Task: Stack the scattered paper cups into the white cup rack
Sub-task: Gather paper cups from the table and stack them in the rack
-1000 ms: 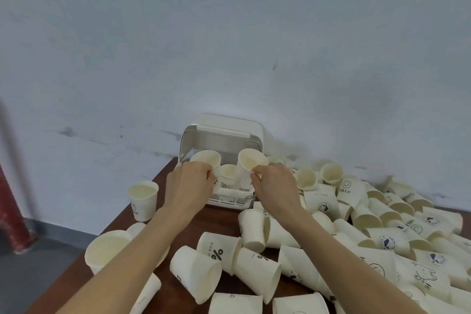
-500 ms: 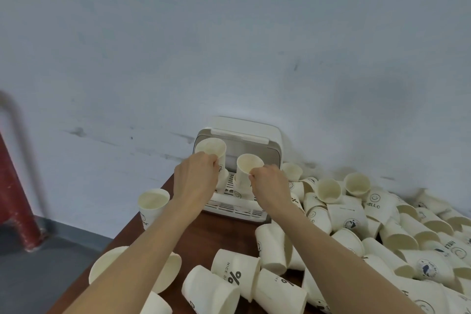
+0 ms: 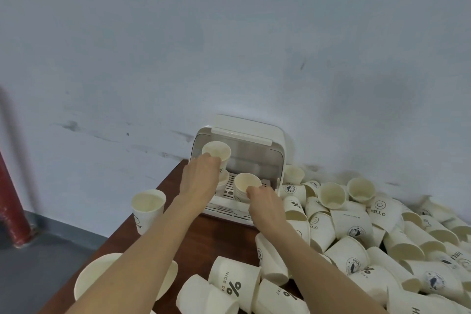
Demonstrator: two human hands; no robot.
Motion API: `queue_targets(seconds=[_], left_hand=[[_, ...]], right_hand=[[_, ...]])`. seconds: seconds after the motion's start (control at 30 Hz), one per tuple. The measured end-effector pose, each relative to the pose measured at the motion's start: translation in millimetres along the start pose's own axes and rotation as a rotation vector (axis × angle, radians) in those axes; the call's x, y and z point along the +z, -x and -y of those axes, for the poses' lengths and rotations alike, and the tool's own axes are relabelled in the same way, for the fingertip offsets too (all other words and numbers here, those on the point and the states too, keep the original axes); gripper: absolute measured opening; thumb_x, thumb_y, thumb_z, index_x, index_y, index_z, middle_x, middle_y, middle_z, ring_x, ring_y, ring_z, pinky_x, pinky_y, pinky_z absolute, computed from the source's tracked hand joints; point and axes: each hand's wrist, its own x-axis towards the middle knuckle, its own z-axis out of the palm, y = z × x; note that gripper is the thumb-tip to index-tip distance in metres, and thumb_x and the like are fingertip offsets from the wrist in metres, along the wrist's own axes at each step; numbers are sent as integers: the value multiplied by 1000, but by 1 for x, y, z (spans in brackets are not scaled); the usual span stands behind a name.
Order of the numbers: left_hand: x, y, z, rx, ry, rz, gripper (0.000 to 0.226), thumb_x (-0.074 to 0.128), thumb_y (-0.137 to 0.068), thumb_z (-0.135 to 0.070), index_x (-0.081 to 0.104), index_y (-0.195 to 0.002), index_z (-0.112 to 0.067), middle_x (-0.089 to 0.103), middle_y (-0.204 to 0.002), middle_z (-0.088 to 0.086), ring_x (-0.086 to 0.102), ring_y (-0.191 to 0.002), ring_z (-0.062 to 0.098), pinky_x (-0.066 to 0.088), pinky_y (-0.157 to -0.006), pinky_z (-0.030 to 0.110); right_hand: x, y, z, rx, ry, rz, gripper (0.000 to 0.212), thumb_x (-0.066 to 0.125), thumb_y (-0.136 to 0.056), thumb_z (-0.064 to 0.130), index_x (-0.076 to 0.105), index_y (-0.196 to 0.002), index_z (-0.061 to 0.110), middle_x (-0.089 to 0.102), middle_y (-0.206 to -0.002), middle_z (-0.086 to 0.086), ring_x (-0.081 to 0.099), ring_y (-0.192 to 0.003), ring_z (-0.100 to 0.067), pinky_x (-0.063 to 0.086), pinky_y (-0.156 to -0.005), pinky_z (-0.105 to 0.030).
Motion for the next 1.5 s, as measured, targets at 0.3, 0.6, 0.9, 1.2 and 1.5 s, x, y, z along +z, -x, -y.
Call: queue_targets(seconds=[0.3, 0.6, 0.9, 1.2, 1.5], left_hand=[[21, -1, 4, 12, -66, 83, 24, 45, -96, -14, 65, -109, -15, 58, -115, 8, 61, -94, 25, 37, -65, 30], [20, 1, 2, 12, -187, 182, 27, 47, -90, -2, 63, -109, -11, 63, -109, 8, 61, -98, 27, 45, -70, 34], [32, 10, 3, 46, -199, 264, 30, 46, -88, 1, 59, -112, -12, 59, -113, 6, 59, -102, 25, 41, -69, 32], [22, 19, -7, 31, -140, 249, 43, 48, -90, -7, 40, -132, -9, 56, -120, 8, 57, -109, 24, 39, -69, 30], [-21, 62, -35, 41, 69, 141, 26, 41, -96, -15, 54, -119, -17, 54, -109, 1, 59, -96, 26, 47, -72, 37]], right_hand=[[13, 10, 4, -7, 11, -178, 24, 56, -83, -1, 57, -102, 13, 61, -91, -6, 58, -84, -25, 43, -65, -33], [20, 13, 8, 20, 75, -237, 41, 80, -45, -3, 57, -73, 15, 54, -59, -1, 52, -51, -20, 37, -44, -29], [22, 13, 7, 20, 75, -242, 40, 81, -49, -3, 58, -76, 14, 57, -62, -3, 54, -54, -21, 43, -48, -31], [22, 16, 5, 4, 69, -219, 42, 79, -57, 0, 59, -92, 12, 60, -71, -3, 58, -63, -21, 46, -53, -30], [-22, 31, -6, 52, -253, 46, 53, 43, -83, -1, 31, -134, 7, 59, -111, -13, 58, -96, -33, 43, -69, -38]])
